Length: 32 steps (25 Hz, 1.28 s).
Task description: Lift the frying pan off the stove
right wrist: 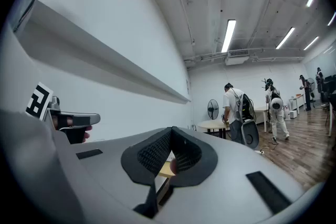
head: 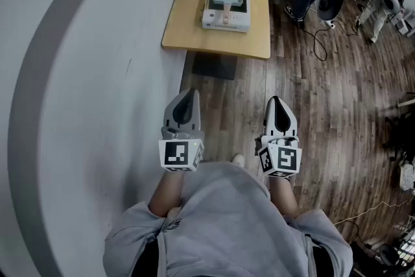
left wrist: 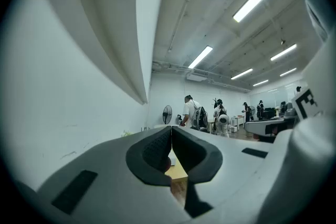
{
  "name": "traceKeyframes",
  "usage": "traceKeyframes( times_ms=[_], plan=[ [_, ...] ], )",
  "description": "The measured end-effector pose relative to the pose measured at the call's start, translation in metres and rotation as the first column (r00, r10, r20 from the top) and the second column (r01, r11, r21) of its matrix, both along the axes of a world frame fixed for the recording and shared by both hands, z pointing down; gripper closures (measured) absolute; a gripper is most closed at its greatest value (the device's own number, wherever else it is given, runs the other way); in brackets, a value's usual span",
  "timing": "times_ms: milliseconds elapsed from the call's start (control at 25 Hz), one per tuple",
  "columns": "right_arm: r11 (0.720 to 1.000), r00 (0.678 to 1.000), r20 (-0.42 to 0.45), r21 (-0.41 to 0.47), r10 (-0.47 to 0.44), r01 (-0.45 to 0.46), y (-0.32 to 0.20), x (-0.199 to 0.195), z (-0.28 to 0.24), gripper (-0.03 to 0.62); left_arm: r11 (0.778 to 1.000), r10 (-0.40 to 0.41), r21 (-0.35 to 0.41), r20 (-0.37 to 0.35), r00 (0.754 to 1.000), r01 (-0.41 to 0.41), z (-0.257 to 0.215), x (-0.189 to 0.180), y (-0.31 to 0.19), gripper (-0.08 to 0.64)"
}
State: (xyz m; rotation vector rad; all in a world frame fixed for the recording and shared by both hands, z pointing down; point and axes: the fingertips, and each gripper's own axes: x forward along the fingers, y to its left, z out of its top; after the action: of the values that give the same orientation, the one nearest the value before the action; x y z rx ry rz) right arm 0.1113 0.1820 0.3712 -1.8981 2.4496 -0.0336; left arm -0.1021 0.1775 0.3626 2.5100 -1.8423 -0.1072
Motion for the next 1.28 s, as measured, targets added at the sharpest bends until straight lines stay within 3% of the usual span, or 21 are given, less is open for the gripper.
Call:
traceKeyframes(
  times_ms=[800,1280],
  plan=[
    [1.000,1.000,0.017,0.019,0.000,-0.001,-0.003,0.022,-0.003,0.594,1.000,-0.007,-0.008,0.003,1.000,0.007,0.002,0.019,-0.005,0.557],
    [0.999,0.999,-0.001,-0.002,-0.048,0.048,-0.006,0.059,0.003,0.594,0.999,-0.046,-0.011,0.007,0.999,0.046,-0.001,0.056,-0.006,0.557]
  ],
)
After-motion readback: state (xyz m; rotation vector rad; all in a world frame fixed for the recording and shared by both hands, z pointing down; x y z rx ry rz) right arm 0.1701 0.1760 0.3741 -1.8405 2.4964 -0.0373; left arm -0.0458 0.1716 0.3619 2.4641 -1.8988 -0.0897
